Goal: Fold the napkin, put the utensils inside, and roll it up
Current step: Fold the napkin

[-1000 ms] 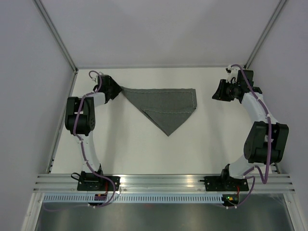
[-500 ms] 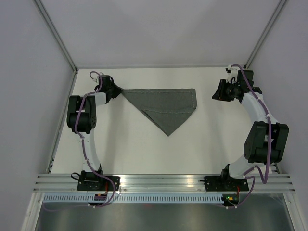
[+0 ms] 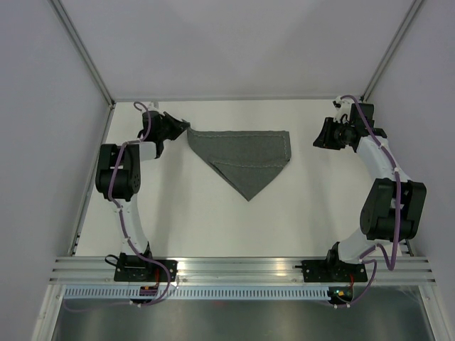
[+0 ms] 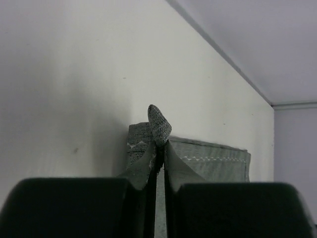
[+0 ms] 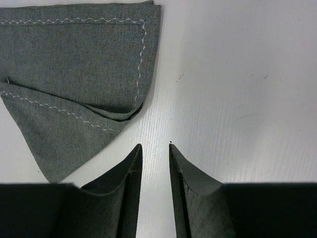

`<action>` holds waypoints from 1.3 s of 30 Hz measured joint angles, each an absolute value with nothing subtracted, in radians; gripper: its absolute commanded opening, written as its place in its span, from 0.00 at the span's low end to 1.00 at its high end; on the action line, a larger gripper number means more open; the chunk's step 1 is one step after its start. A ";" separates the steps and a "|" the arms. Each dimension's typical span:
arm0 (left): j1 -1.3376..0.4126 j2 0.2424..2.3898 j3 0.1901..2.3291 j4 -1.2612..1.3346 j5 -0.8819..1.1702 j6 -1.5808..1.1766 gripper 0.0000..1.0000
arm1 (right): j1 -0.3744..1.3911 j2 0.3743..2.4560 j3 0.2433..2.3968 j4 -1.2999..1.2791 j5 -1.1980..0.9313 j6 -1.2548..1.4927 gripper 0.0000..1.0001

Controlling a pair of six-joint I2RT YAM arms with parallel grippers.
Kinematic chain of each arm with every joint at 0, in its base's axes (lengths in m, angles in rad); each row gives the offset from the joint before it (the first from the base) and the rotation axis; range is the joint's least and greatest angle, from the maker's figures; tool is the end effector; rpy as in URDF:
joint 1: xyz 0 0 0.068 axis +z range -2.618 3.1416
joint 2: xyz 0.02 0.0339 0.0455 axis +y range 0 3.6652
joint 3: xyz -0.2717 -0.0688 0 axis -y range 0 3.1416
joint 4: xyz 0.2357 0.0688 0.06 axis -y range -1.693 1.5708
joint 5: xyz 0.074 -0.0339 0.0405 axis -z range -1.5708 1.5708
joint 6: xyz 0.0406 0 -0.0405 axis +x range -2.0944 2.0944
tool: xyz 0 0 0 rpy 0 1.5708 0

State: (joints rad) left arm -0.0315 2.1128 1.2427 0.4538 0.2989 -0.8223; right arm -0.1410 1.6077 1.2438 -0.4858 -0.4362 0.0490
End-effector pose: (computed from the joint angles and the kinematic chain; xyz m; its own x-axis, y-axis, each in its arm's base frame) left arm 0.4605 -0.0265 0.1592 -0.4944 -0.6850 -0.5352 -0.0925 0.6536 -0.7512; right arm 0.3438 -0.0315 0.2740 -0.7500 0.1513 -0.6439 -0.1122 0.9303 0.3493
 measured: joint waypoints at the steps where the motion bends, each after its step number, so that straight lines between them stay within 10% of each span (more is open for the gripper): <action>1: -0.035 2.099 1.230 0.477 0.321 -0.819 0.08 | -0.141 1.609 1.244 -0.486 -0.436 0.049 0.34; 19: -0.263 2.011 1.021 0.773 0.786 -0.659 0.06 | -0.118 1.616 1.244 -0.486 -0.429 0.047 0.34; 39: -0.448 1.949 0.948 0.574 0.849 -0.371 0.05 | -0.101 1.616 1.244 -0.486 -0.420 0.044 0.33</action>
